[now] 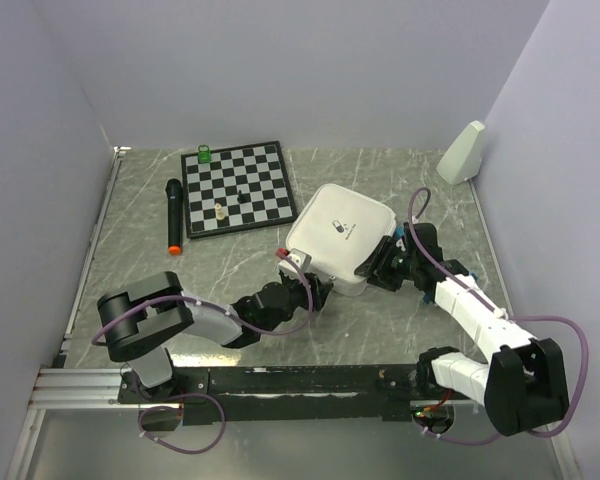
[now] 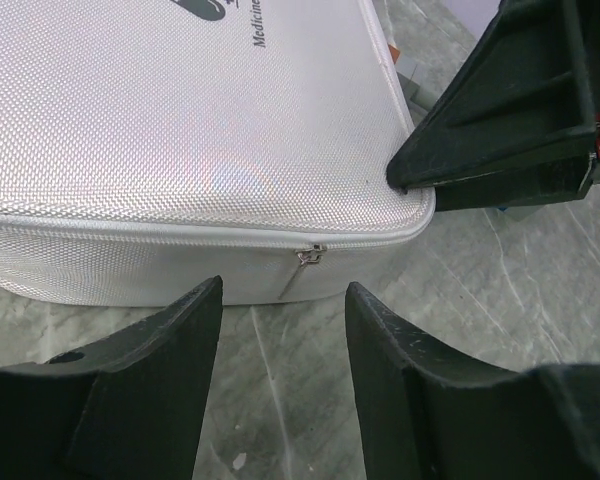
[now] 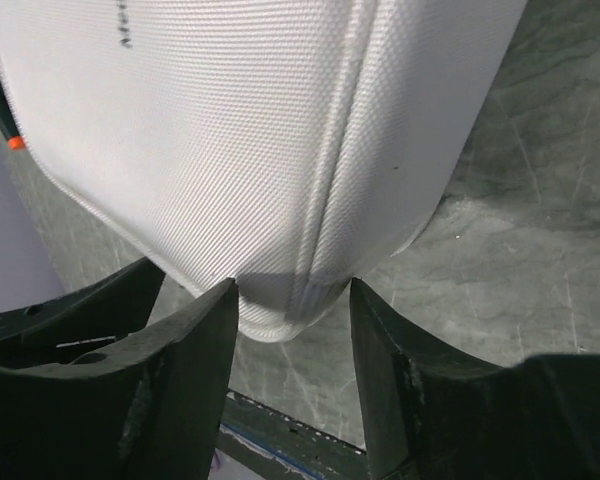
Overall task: Organize the medicine kit
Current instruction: Zip the medicine box at the center of the board.
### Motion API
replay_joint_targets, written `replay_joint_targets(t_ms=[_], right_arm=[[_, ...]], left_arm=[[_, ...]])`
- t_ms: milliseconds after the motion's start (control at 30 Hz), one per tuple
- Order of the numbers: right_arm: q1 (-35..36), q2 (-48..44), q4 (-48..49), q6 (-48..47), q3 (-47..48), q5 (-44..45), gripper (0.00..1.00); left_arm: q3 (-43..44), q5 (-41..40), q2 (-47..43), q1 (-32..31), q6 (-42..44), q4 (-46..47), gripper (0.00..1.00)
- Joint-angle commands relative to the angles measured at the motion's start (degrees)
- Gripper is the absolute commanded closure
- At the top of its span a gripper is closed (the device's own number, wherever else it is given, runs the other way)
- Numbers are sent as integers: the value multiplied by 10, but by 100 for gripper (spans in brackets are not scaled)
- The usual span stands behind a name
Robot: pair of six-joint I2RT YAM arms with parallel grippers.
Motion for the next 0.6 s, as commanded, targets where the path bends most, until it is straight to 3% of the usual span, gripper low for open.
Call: replay_joint_targets(t_ms=[0,333,567], right_arm=[[-6,25,16,16,26,12,46],[-12,51,32,21,21,13,51],[-13,55,33,20,20,12,53]], left_arm=[[21,27,14,5,17,46,44],[37,58,35,5,30,45,54],[74,30,55,4,21,-3,65]])
